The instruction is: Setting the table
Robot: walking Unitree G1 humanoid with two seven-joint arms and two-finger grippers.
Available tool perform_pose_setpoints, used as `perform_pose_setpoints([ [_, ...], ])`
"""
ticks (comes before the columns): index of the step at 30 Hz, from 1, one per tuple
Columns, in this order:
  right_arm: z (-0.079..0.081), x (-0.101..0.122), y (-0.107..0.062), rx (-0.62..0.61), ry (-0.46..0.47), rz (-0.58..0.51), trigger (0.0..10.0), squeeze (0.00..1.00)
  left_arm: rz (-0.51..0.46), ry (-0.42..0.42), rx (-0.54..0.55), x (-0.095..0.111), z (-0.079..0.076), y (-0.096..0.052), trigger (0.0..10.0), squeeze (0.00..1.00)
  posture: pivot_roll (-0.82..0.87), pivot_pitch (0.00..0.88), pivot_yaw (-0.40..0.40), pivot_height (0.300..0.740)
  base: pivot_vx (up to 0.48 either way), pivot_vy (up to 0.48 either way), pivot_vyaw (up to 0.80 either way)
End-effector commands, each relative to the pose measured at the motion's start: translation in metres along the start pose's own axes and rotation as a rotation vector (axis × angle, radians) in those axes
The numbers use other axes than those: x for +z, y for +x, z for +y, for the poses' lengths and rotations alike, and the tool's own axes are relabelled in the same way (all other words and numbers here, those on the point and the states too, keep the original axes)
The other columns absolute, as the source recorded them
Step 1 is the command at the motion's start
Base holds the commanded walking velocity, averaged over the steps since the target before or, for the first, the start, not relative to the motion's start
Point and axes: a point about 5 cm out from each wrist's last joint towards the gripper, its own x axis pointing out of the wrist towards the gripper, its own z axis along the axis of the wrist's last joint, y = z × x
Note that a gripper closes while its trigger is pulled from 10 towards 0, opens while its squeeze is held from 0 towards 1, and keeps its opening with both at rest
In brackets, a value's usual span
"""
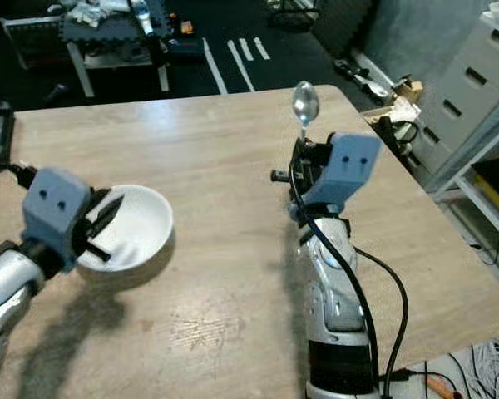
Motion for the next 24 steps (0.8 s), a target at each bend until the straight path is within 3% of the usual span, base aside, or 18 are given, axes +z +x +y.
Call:
perform_pose_setpoints([
  [1, -0.006, -0.012, -0.006, -0.047, 0.002, 0.031, 10.0, 0.0, -0.018, -0.005, -0.009, 0.002, -0.007, 0.006, 10.0, 0.0, 0.08, 0.081, 0.043, 0.74, 0.0, 0.0, 0.0],
  [4, -0.005, -0.016, -0.009, -0.076, 0.011, 0.039, 10.0, 0.0, -0.06, -0.042, -0.026, 0.012, -0.015, 0.016, 10.0, 0.0, 0.07, 0.076, 0.046, 0.74, 0.0, 0.0, 0.0],
  [8, 0.001, -0.019, -0.01, -0.094, 0.008, 0.045, 10.0, 0.0, -0.014, -0.069, -0.092, 0.005, -0.028, 0.013, 10.0, 0.0, 0.07, 0.071, 0.056, 0.74, 0.0, 0.0, 0.0],
  [24, -0.005, -0.034, -0.015, -0.135, -0.003, 0.087, 10.0, 0.0, 0.022, -0.124, -0.038, -0.005, -0.036, 0.014, 10.0, 0.0, 0.06, 0.069, 0.049, 0.74, 0.0, 0.0, 0.0],
])
